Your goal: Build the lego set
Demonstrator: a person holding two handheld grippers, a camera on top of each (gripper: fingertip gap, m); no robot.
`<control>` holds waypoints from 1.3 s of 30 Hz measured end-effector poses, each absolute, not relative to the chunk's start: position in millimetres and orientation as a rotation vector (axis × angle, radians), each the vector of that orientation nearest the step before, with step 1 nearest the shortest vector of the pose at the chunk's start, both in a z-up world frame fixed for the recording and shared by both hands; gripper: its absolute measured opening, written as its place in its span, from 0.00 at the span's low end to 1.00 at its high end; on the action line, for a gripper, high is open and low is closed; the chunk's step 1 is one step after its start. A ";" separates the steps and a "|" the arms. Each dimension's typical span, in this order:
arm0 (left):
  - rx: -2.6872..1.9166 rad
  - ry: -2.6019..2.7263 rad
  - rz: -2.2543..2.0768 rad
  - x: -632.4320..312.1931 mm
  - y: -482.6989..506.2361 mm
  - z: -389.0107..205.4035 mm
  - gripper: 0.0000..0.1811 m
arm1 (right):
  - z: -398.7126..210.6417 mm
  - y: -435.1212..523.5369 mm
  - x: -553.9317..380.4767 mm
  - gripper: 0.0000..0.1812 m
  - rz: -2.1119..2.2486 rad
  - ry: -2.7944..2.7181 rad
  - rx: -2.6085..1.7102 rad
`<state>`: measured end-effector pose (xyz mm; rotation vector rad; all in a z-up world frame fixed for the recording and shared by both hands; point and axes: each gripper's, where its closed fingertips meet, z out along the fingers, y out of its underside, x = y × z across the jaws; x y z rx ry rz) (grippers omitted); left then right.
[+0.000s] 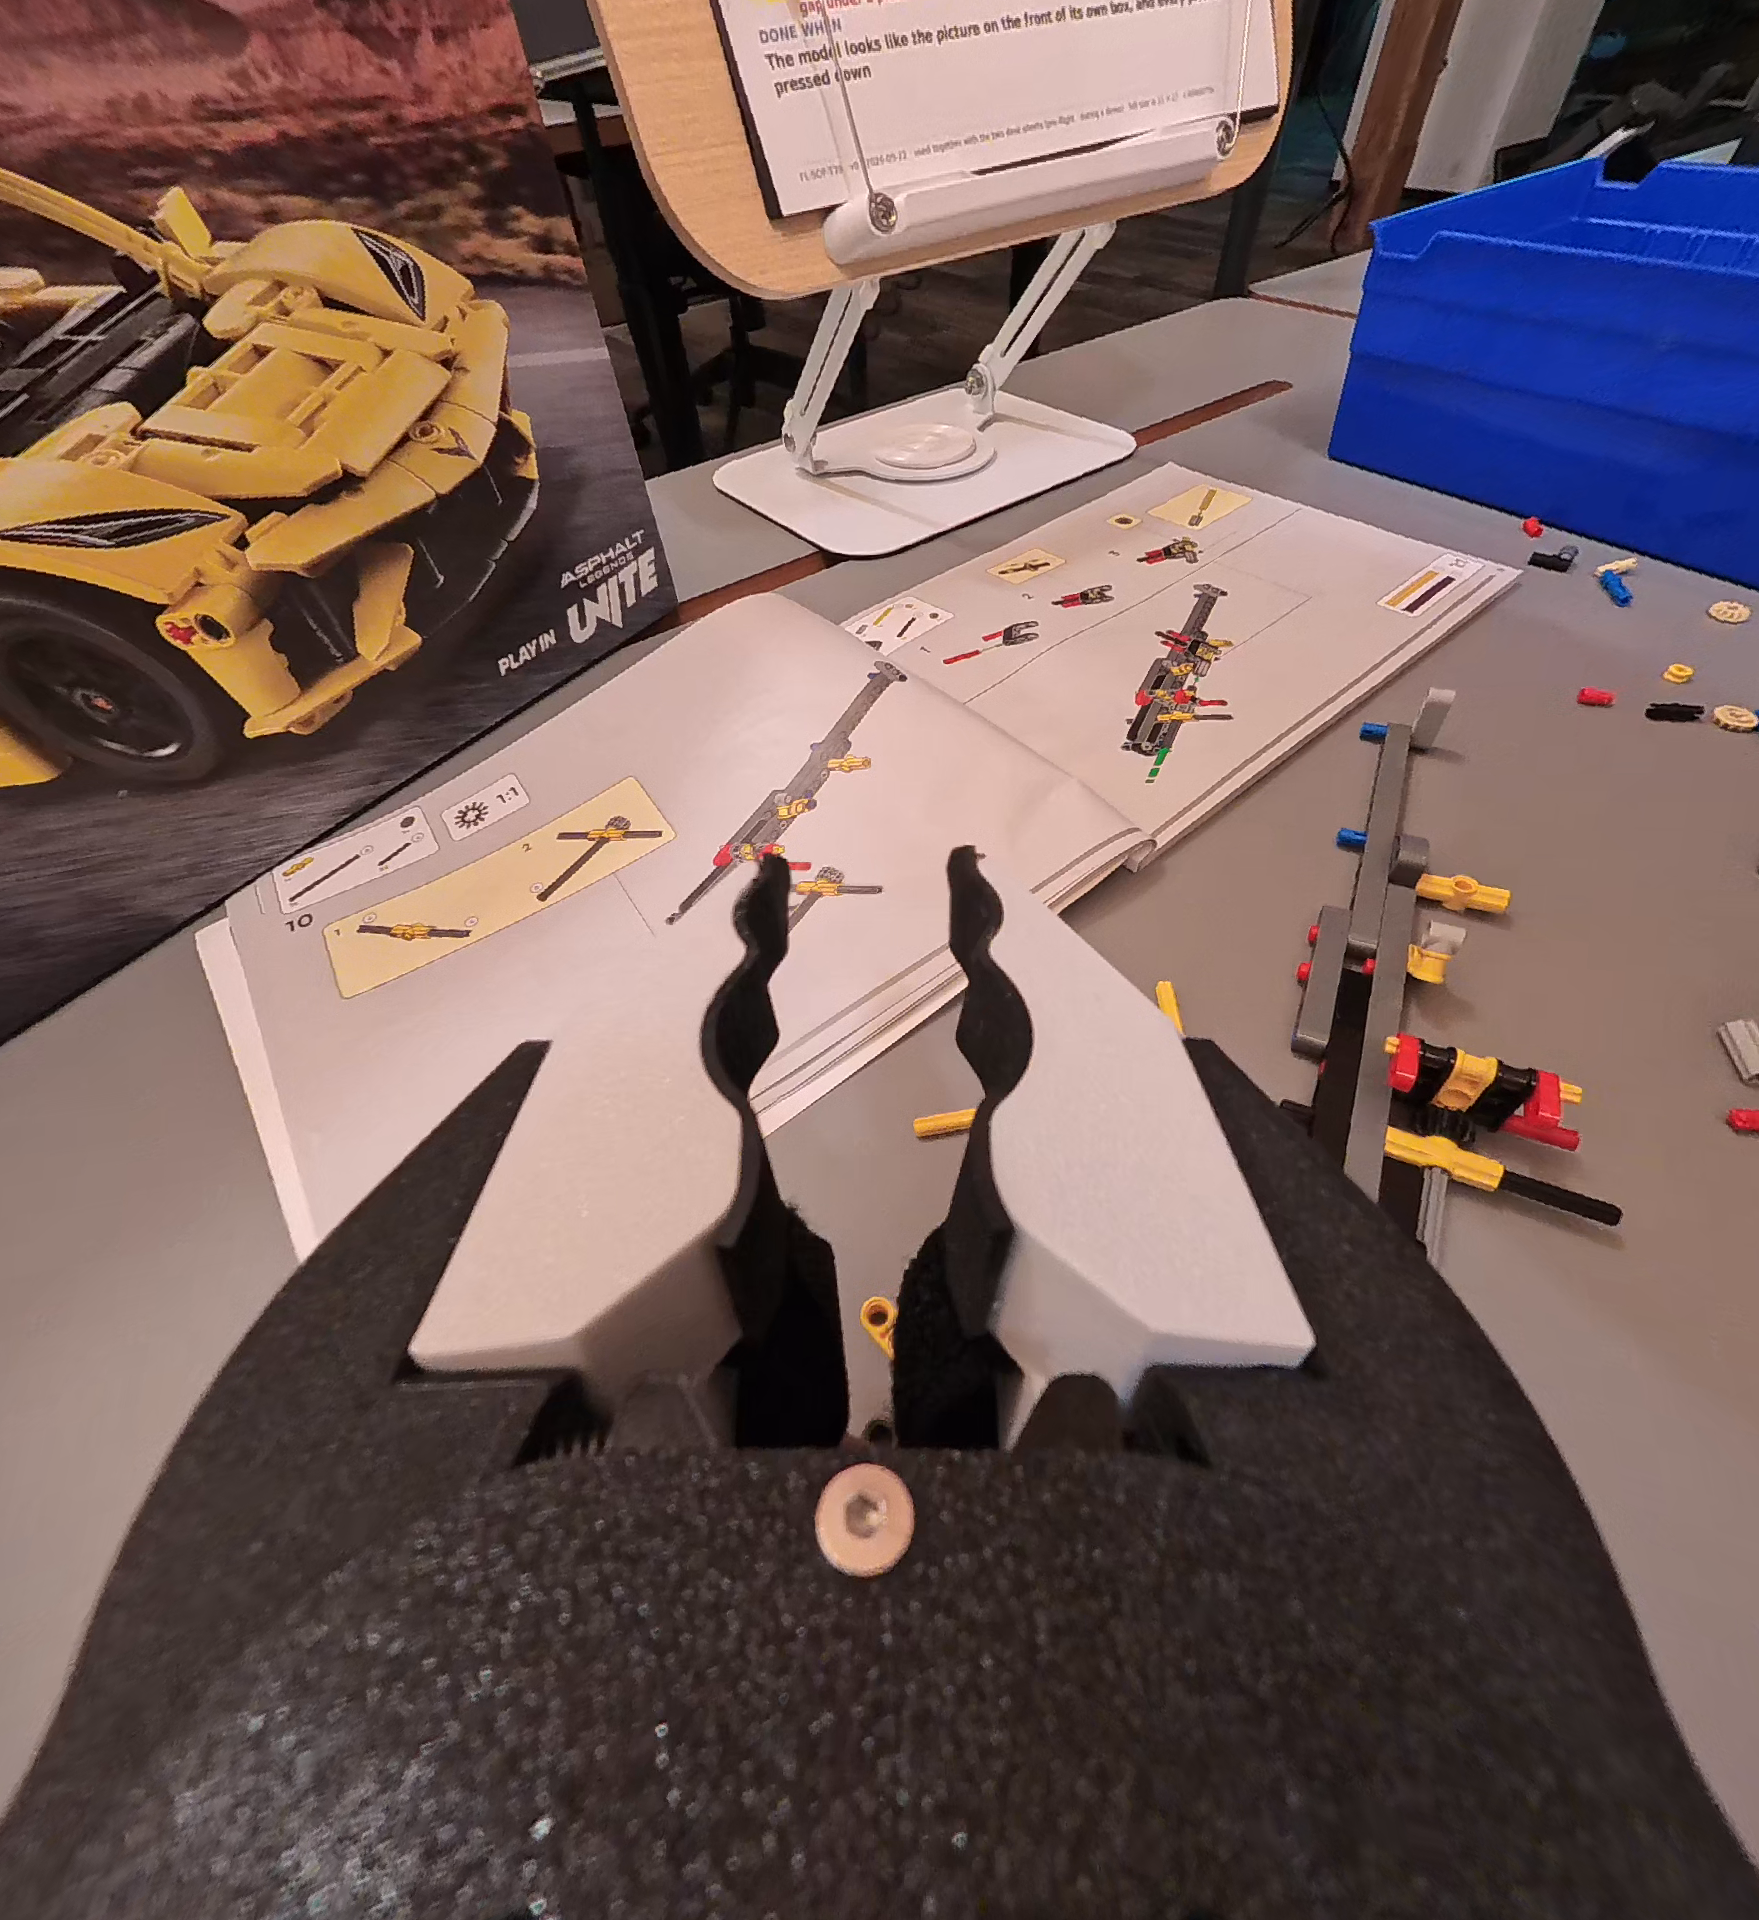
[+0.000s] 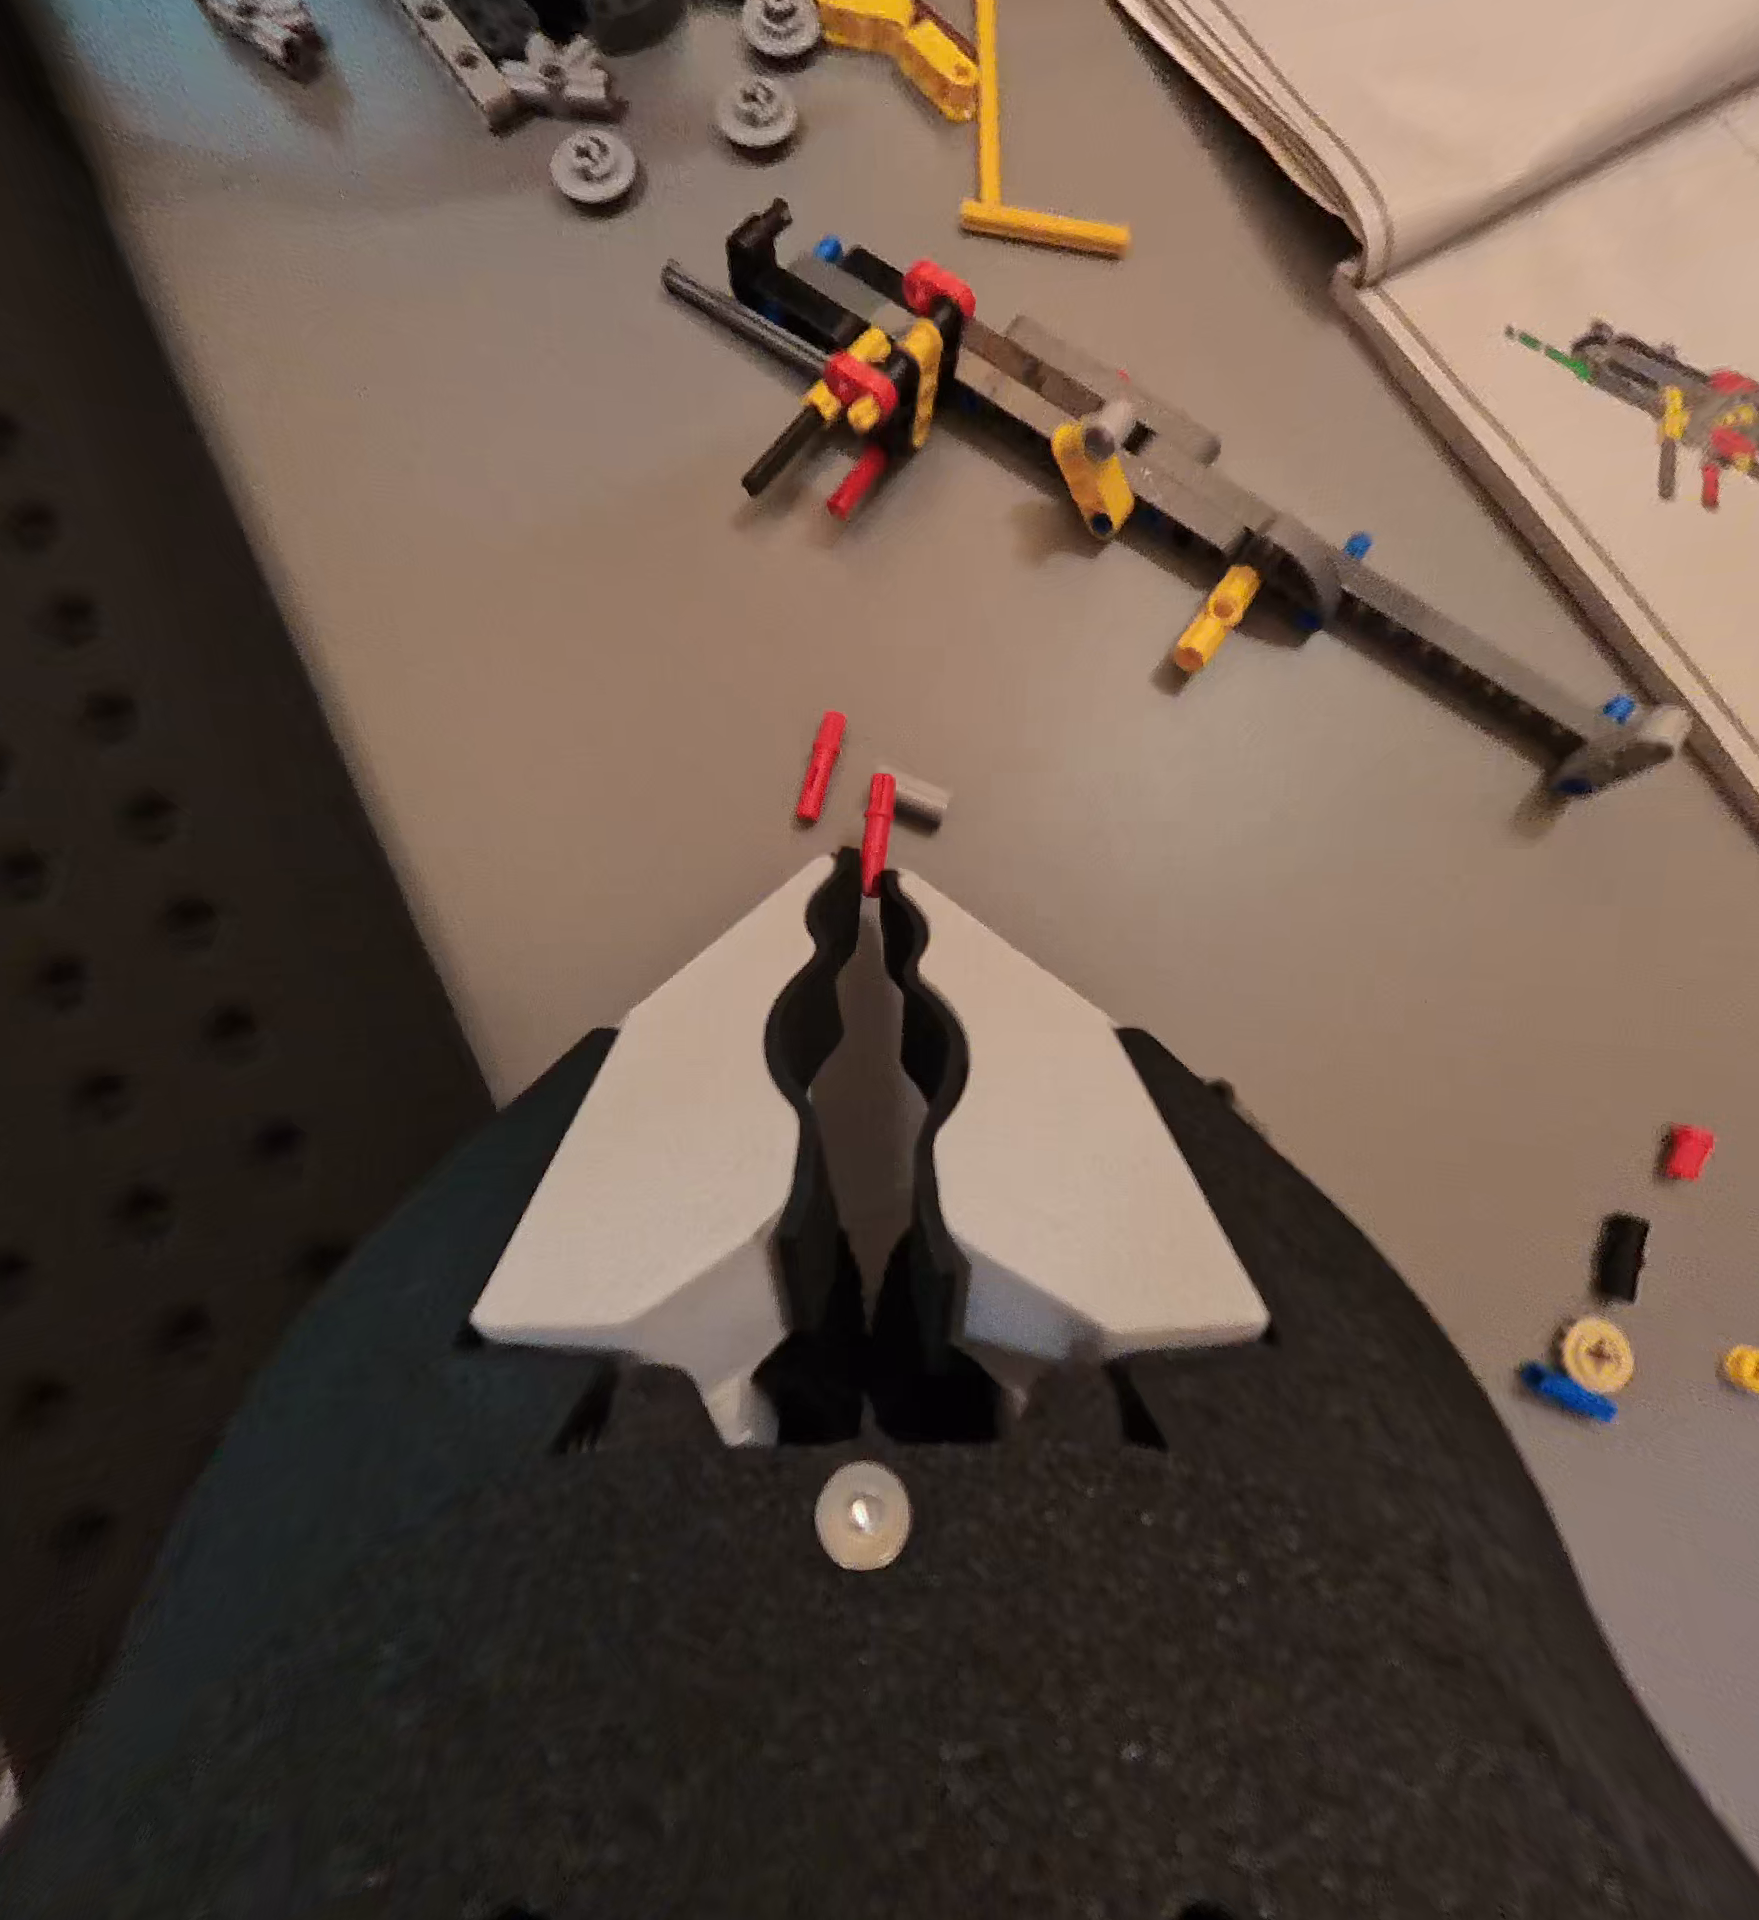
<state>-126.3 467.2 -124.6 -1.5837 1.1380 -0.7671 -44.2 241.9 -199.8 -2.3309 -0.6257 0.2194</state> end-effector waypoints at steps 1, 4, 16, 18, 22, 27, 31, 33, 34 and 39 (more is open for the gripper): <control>-1.582 1.141 -0.768 -125.7 466.6 -124.6 0.16 | -202.8 239.2 -43.3 0.02 0.214 -0.617 -2.339; -1.584 1.148 -0.771 -124.4 465.6 -125.9 0.16 | -209.0 235.3 -42.7 0.02 0.214 -0.617 -2.368; -1.589 1.137 -0.765 -126.8 468.2 -125.5 0.16 | -209.7 235.4 -41.7 0.05 0.255 -0.584 -2.410; -1.589 1.137 -0.765 -126.7 468.2 -125.7 0.16 | -207.5 234.4 -40.4 0.06 0.248 -0.572 -2.407; -1.589 1.145 -0.768 -125.3 466.4 -126.3 0.16 | -194.5 233.7 -34.2 0.07 0.244 -0.493 -2.361; -1.585 1.148 -0.765 -125.6 465.8 -125.7 0.16 | -179.9 229.0 -1.7 0.05 0.163 -0.272 -2.290; -1.593 1.133 -0.724 -135.4 477.6 -123.5 0.16 | -171.8 225.0 17.5 0.05 0.166 -0.094 -2.203; -1.617 1.168 -0.799 -137.1 475.4 -123.4 0.16 | -164.6 227.3 18.7 0.05 0.195 -0.026 -2.130; -1.622 1.223 -0.845 -136.1 470.2 -124.9 0.16 | -160.9 228.6 18.5 0.05 0.205 -0.010 -2.107; -1.544 1.718 -0.856 -131.5 433.0 -145.0 0.16 | -143.0 236.5 27.7 0.04 0.145 0.026 -1.988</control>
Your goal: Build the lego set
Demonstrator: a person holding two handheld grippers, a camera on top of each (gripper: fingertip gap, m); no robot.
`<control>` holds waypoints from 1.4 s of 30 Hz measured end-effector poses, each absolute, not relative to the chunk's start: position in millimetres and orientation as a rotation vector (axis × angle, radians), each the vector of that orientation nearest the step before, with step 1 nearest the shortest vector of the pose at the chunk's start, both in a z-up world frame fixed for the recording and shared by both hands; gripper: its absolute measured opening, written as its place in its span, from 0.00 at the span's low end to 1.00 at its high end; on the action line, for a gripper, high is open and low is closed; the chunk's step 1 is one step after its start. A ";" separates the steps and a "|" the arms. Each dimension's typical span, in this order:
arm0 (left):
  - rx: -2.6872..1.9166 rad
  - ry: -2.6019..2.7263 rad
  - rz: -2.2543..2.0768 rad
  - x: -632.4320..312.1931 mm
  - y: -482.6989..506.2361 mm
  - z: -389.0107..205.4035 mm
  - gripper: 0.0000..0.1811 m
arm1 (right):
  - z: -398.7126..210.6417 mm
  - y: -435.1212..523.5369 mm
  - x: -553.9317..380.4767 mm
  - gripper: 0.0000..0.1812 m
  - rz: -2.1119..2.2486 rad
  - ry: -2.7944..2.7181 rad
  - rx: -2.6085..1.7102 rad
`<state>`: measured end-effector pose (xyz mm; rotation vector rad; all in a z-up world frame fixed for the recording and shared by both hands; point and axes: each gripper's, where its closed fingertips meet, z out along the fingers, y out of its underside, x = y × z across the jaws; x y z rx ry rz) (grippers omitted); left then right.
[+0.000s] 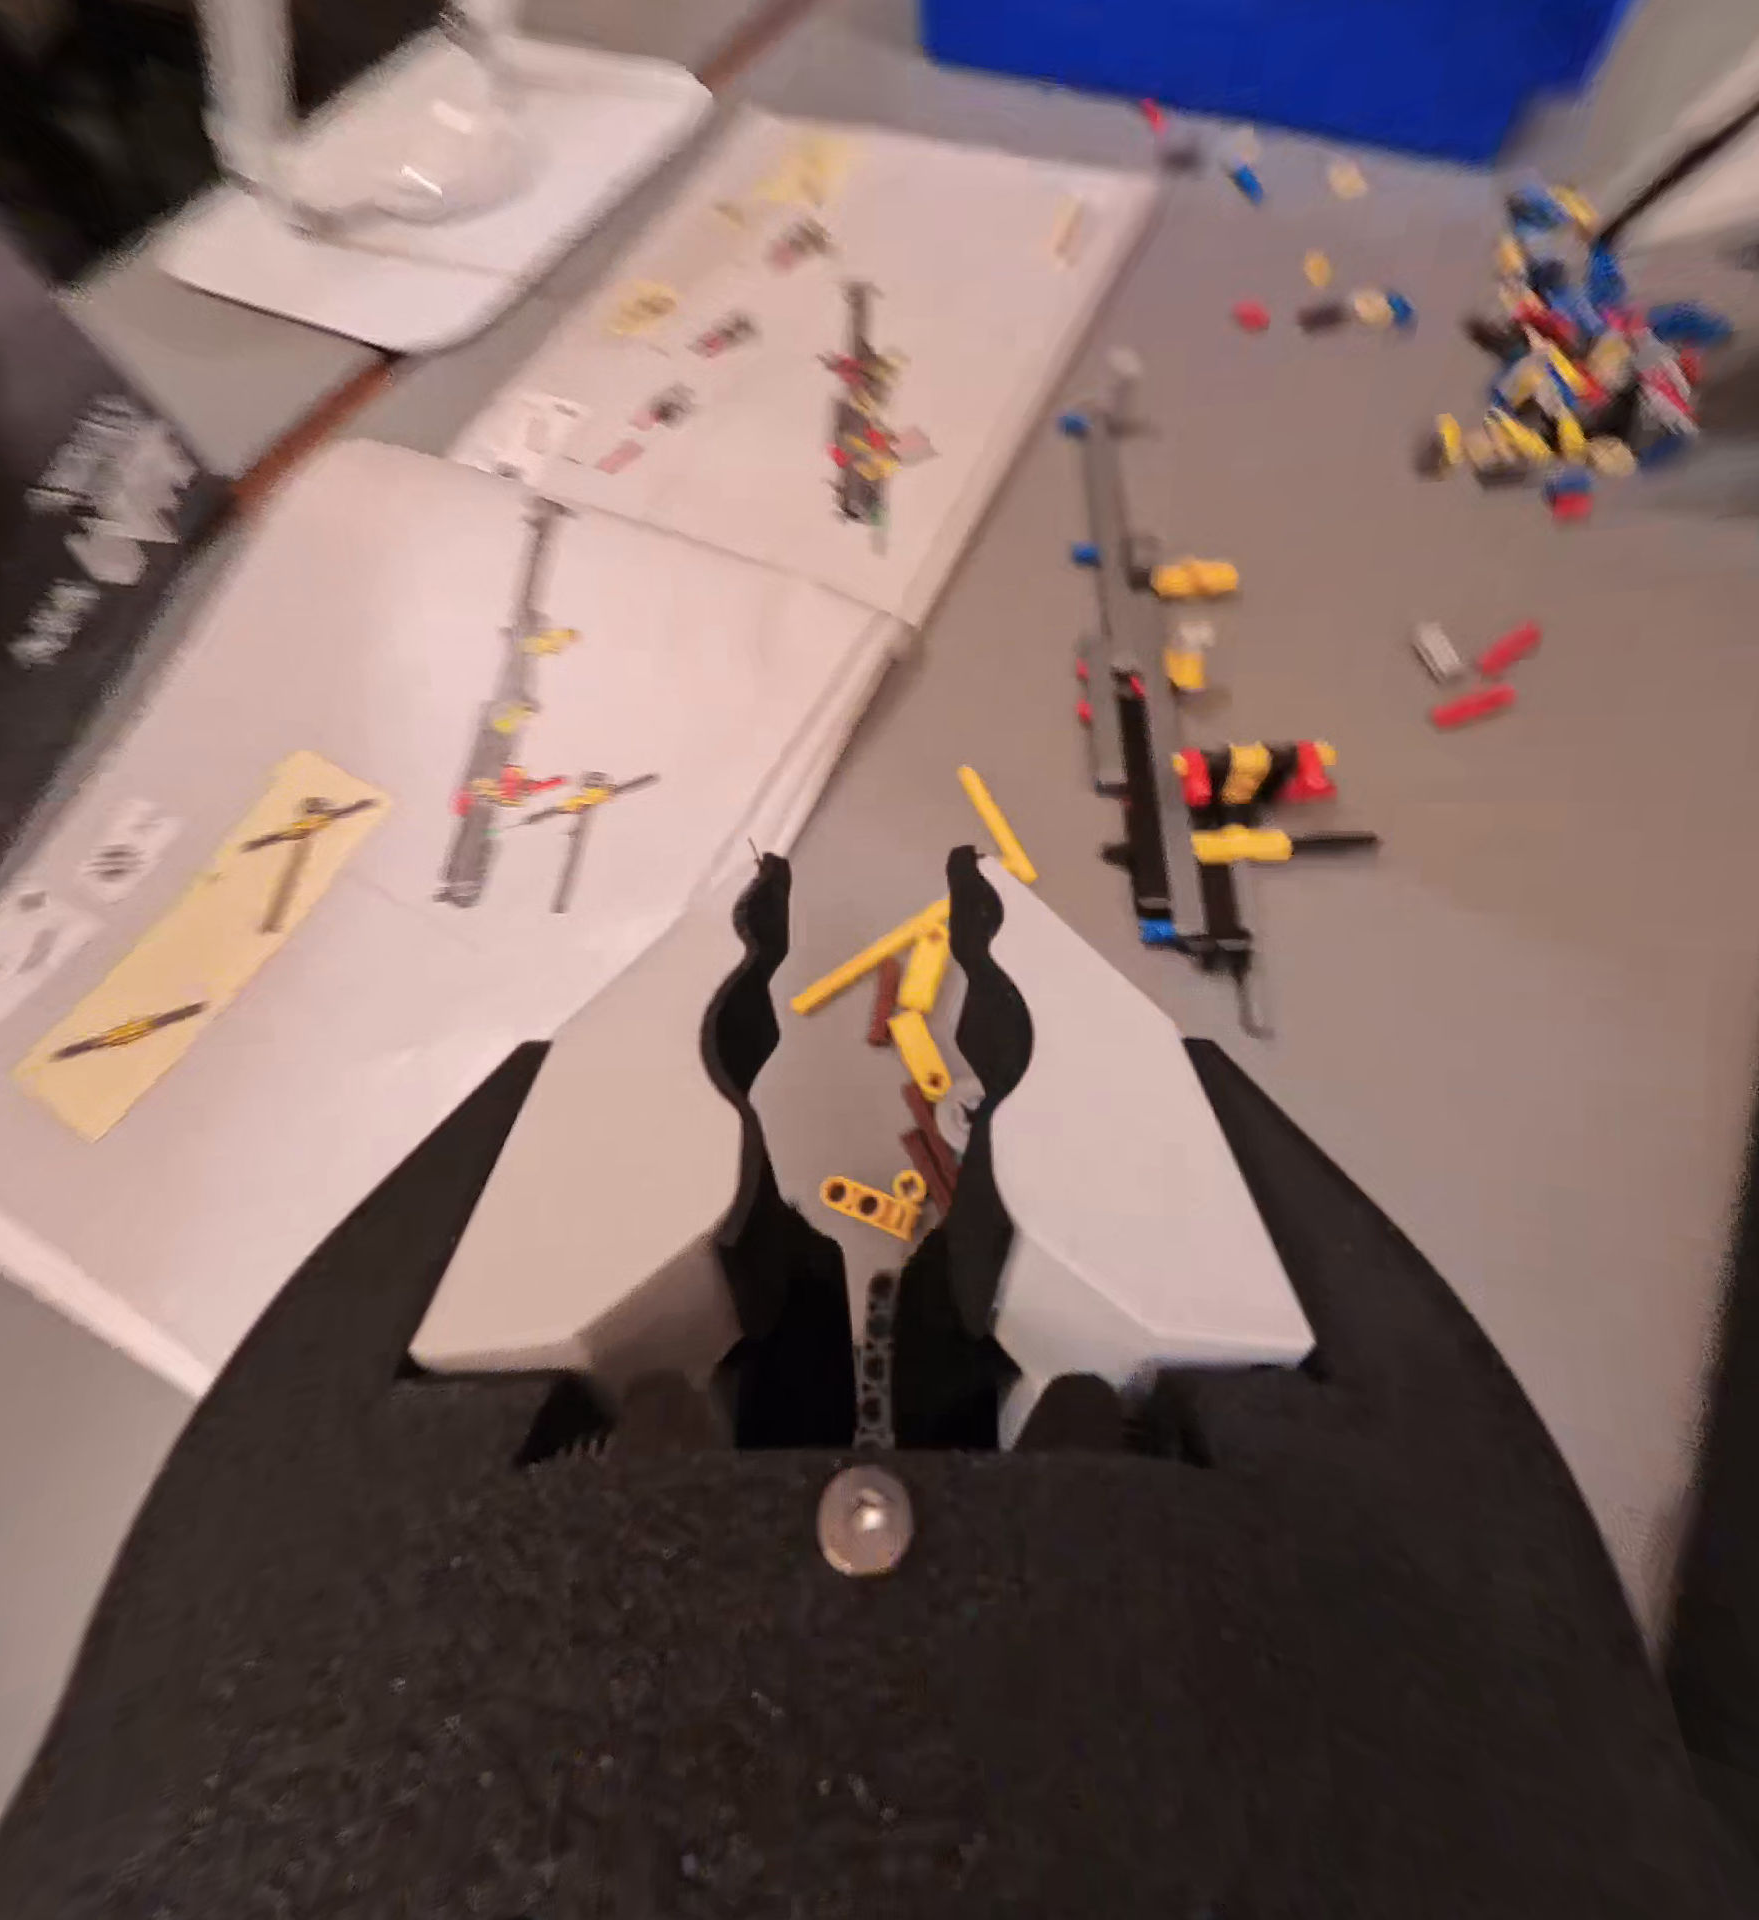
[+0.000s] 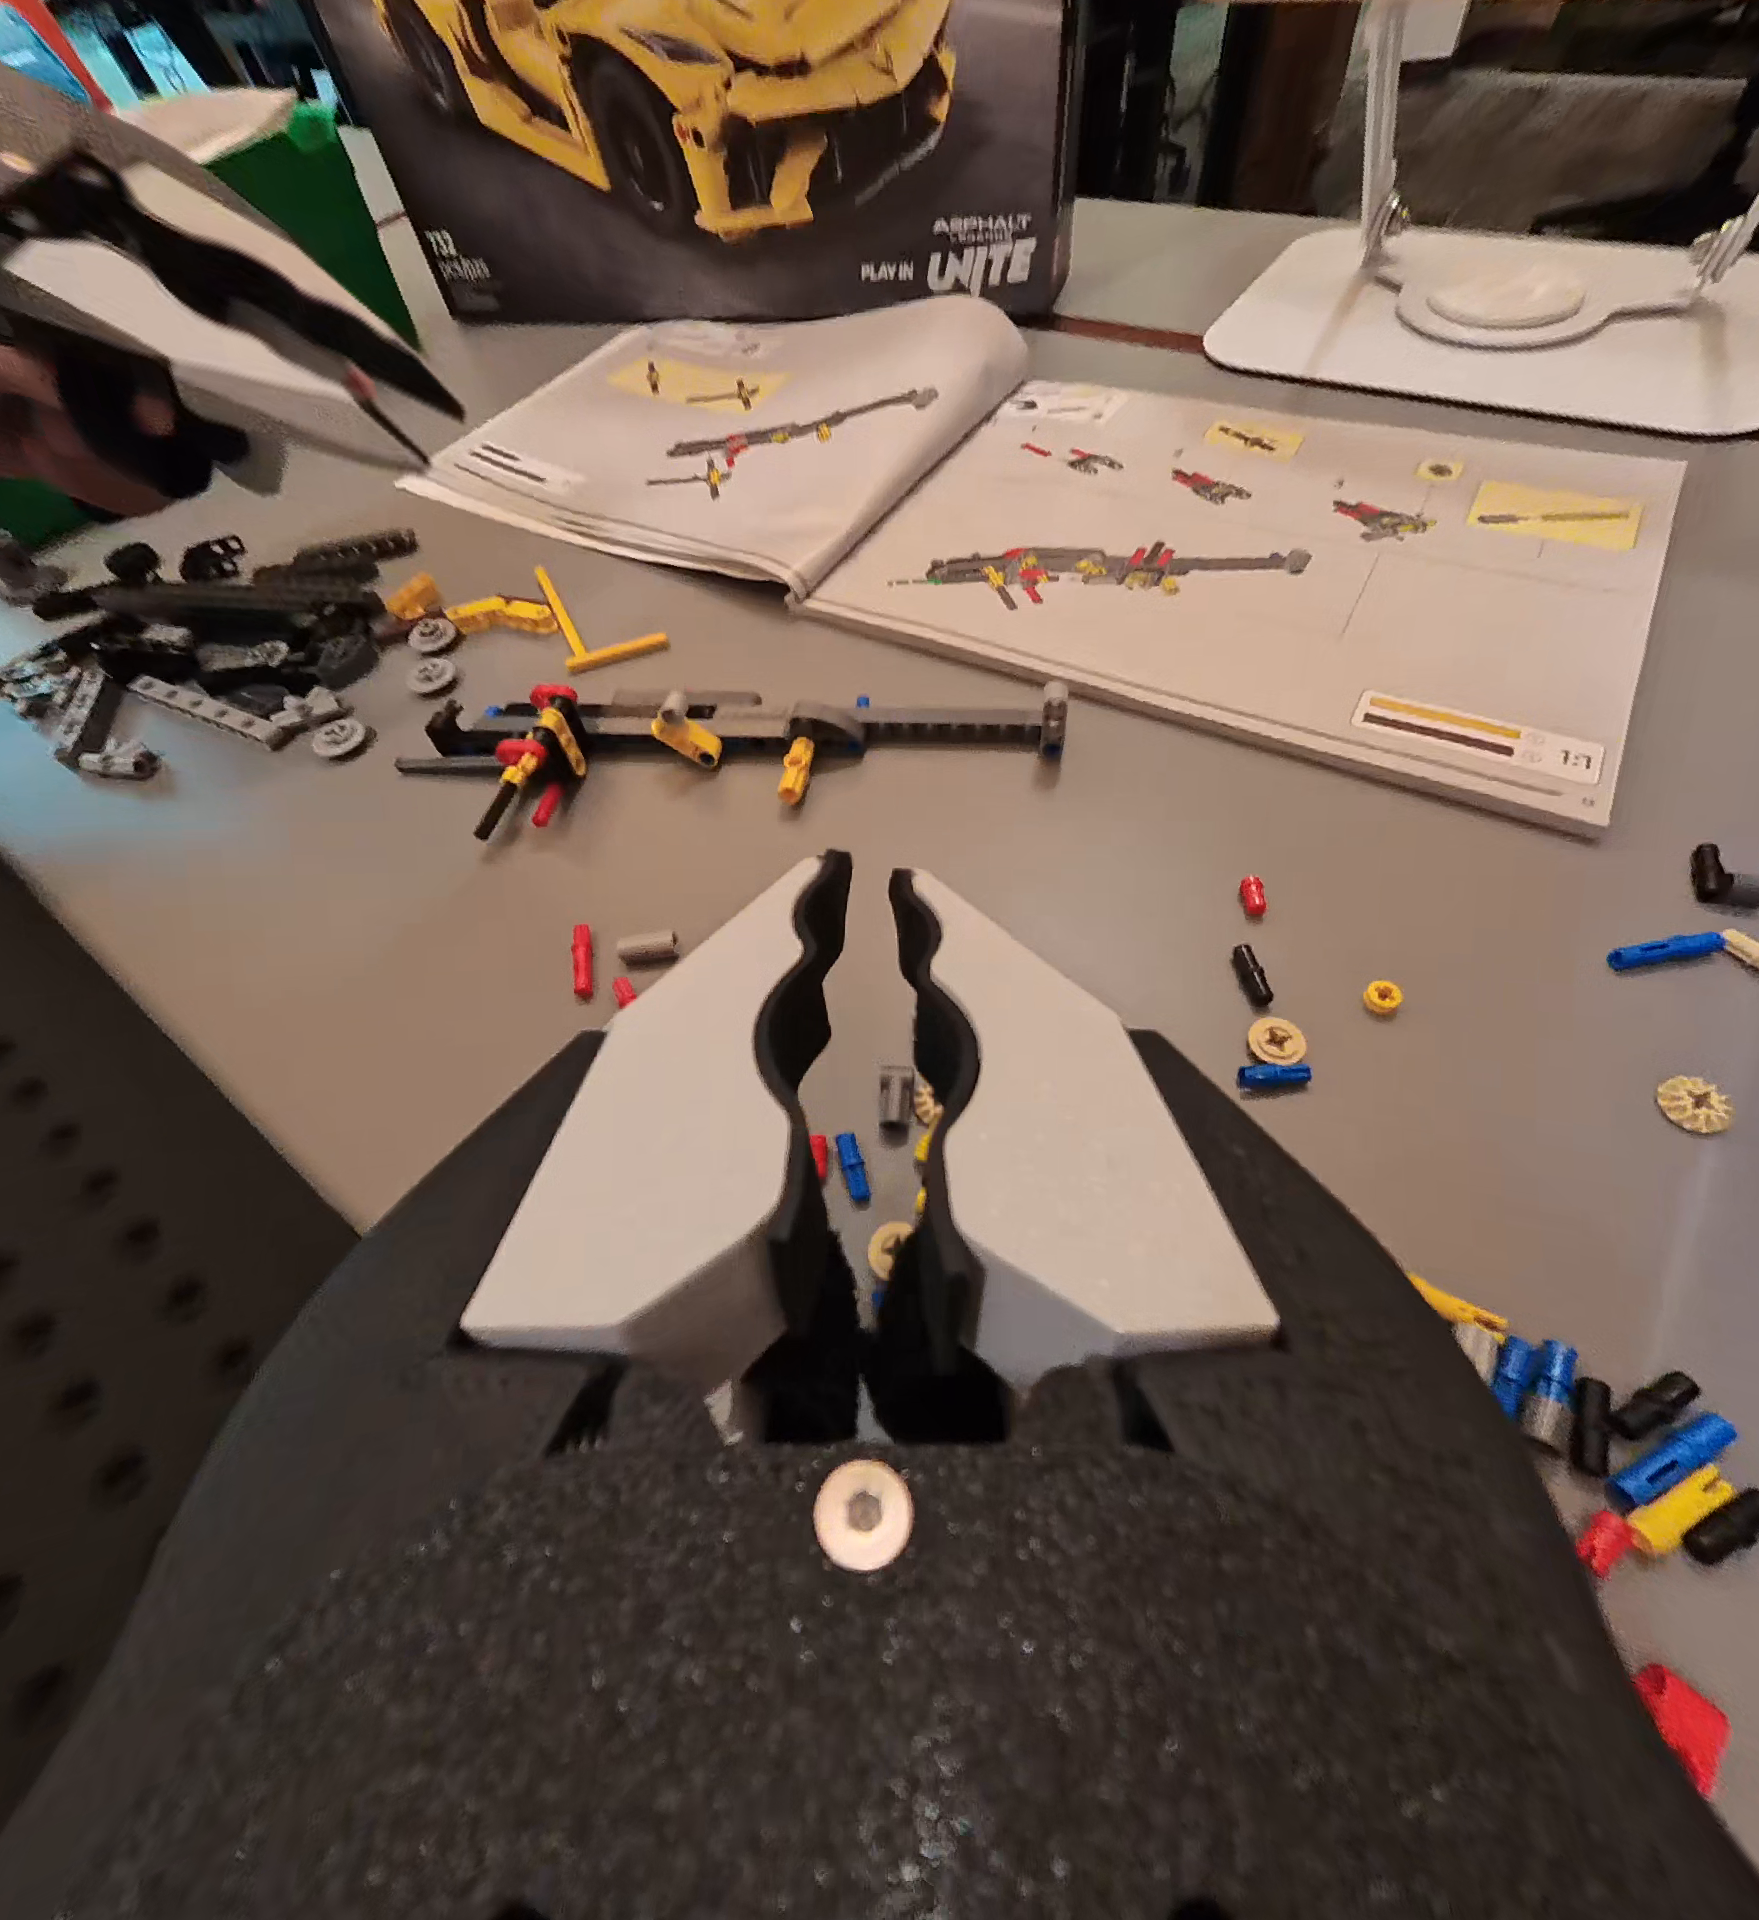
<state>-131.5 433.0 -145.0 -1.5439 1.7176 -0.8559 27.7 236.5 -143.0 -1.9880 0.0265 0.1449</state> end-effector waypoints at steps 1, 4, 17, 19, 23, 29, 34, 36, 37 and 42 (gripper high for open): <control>-1.565 1.798 -0.846 -131.5 430.6 -150.8 0.16 | -140.9 237.1 27.4 0.05 0.148 0.026 -1.972; -1.604 2.002 -0.726 -139.6 442.8 -168.0 0.18 | -136.3 235.4 22.5 0.05 0.122 -0.020 -1.932; -1.279 2.661 -0.533 -119.4 417.1 -191.3 0.19 | -141.0 237.0 11.1 0.04 -0.085 -0.188 -1.938; -1.282 2.656 -0.541 -114.4 411.9 -192.3 0.18 | -141.0 236.9 9.8 0.04 -0.114 -0.207 -1.935; -1.341 2.627 -0.549 -103.0 405.7 -196.0 0.15 | -142.6 237.5 8.2 0.03 -0.157 -0.240 -1.935; -1.553 2.468 -0.722 -80.0 392.5 -173.8 0.09 | -141.4 236.4 7.5 0.03 -0.149 -0.238 -1.928; -1.462 2.477 -0.521 -95.9 416.0 -167.3 0.12 | -141.1 236.6 8.7 0.03 -0.133 -0.225 -1.928; -1.425 2.527 -0.425 -108.0 424.5 -173.5 0.12 | -141.2 236.5 8.7 0.03 -0.126 -0.222 -1.929; -1.395 2.555 -0.394 -112.7 426.4 -176.6 0.12 | -141.2 236.5 8.6 0.03 -0.121 -0.221 -1.929; -1.280 2.663 -0.285 -121.1 432.1 -191.2 0.12 | -140.8 236.2 8.9 0.03 -0.119 -0.217 -1.928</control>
